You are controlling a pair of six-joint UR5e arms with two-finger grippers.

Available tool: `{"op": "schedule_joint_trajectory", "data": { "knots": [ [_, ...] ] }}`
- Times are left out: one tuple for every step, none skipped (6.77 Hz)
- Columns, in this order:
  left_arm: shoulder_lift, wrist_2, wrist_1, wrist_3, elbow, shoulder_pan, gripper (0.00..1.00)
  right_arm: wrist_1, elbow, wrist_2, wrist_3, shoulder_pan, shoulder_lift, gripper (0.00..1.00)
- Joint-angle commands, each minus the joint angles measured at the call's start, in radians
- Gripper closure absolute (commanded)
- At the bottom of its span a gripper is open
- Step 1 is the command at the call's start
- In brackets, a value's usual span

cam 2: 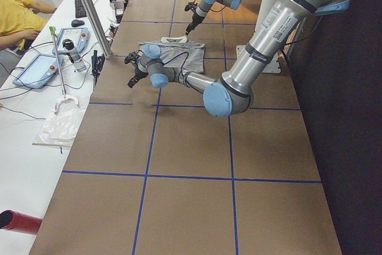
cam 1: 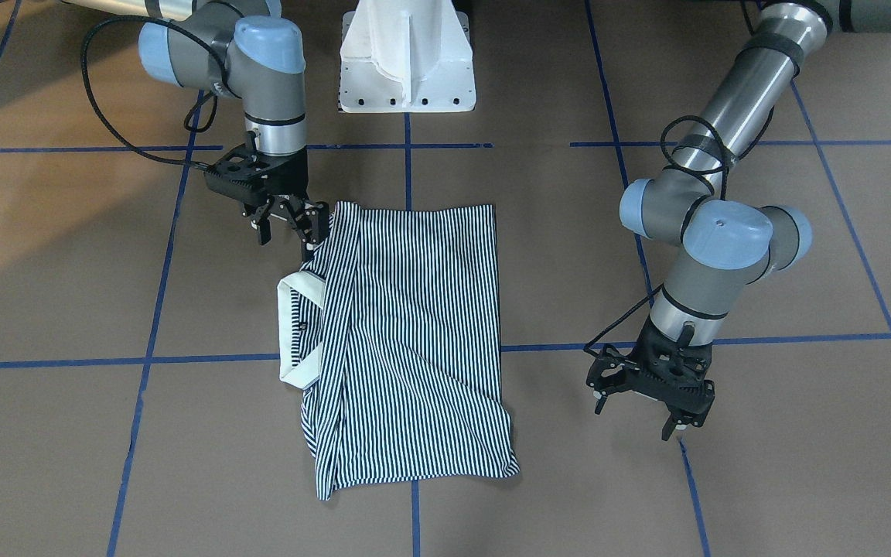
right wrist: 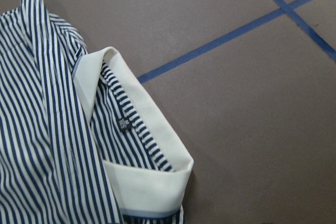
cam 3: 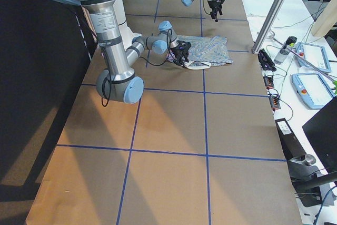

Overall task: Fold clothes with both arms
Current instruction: 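Move the right gripper down along the shirt to its nearest corner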

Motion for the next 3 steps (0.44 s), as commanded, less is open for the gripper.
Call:
{"op": "schedule_joint_trajectory", "data": {
  "knots": [
    [0.000, 0.000, 0.000, 0.000, 0.000, 0.001, 0.00, -0.037, 0.008, -0.028, -0.115, -0.094, 0.017, 0.00],
    [0.000, 0.000, 0.000, -0.002, 0.000, 0.003, 0.00, -0.071, 0.008, -0.047, -0.158, -0.137, 0.023, 0.00],
    [0.000, 0.000, 0.000, 0.000, 0.000, 0.004, 0.00, -0.106, 0.008, -0.048, -0.209, -0.163, 0.034, 0.01]
  ]
}}
